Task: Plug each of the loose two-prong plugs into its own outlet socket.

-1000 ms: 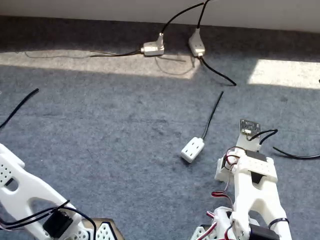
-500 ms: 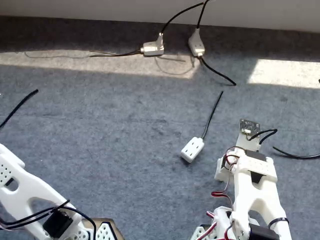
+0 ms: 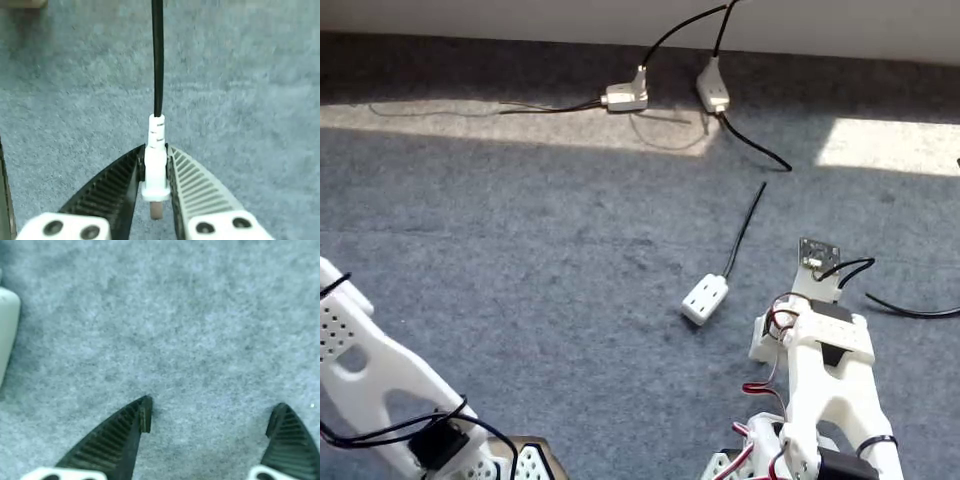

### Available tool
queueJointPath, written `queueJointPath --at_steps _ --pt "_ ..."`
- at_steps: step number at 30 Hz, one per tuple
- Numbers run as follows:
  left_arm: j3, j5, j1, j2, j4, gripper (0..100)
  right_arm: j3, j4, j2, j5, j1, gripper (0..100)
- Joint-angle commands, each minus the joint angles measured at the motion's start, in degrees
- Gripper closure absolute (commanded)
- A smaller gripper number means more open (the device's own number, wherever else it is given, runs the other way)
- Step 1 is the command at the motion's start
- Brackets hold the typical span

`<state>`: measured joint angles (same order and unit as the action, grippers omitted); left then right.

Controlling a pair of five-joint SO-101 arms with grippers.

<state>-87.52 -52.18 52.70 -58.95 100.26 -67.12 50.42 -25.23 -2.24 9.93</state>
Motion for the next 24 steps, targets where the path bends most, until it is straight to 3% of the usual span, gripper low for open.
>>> queueJointPath --at_steps 1,15,17,24 --pt "-0.7 15.4 -6.7 12.7 0.2 99 -0.1 -1.1 -0.6 0.4 -0.7 63.9" --pt "-0.2 60.8 -28.6 31.0 0.6 99 -0.1 -1.6 -0.5 0.3 -0.7 63.9" --pt "-0.2 64.4 -33.5 32.4 0.6 99 -0.1 -2.1 -0.4 0.3 -0.7 63.9" --pt "-0.6 65.0 -56.9 38.0 0.2 99 -0.1 -2.2 -0.4 0.2 -0.7 63.9"
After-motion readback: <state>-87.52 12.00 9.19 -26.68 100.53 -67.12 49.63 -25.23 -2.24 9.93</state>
